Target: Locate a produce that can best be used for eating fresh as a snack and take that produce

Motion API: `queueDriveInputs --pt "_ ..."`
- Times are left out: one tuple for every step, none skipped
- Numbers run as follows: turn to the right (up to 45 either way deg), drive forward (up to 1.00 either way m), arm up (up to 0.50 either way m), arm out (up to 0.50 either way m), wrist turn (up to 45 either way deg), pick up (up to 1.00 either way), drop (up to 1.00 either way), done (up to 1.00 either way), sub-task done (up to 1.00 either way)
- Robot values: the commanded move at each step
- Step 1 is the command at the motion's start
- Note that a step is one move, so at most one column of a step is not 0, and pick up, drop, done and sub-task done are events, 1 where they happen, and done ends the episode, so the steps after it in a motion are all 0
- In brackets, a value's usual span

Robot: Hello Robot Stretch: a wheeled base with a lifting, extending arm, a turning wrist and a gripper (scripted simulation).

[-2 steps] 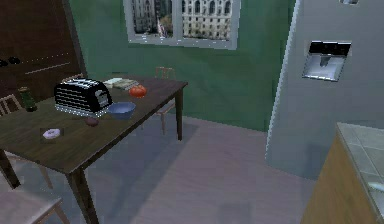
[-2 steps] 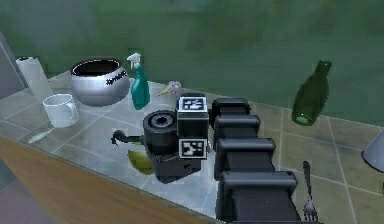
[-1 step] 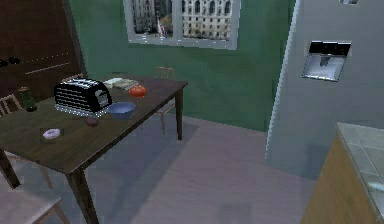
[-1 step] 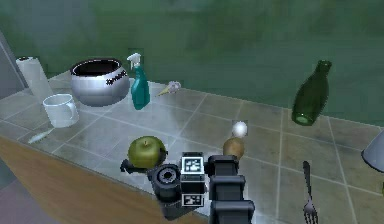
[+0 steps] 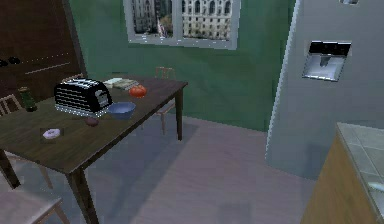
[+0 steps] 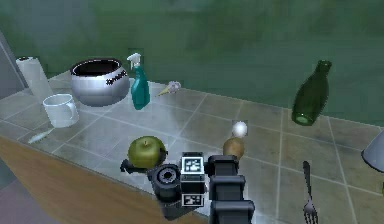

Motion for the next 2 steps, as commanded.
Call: queueDriveInputs --pt "0.0 0.0 0.1 0.0 0.0 0.0 0.0 0.0 0.0" --pt "0.0 0.0 0.0 0.0 0.0 0.0 0.0 1.0 0.0"
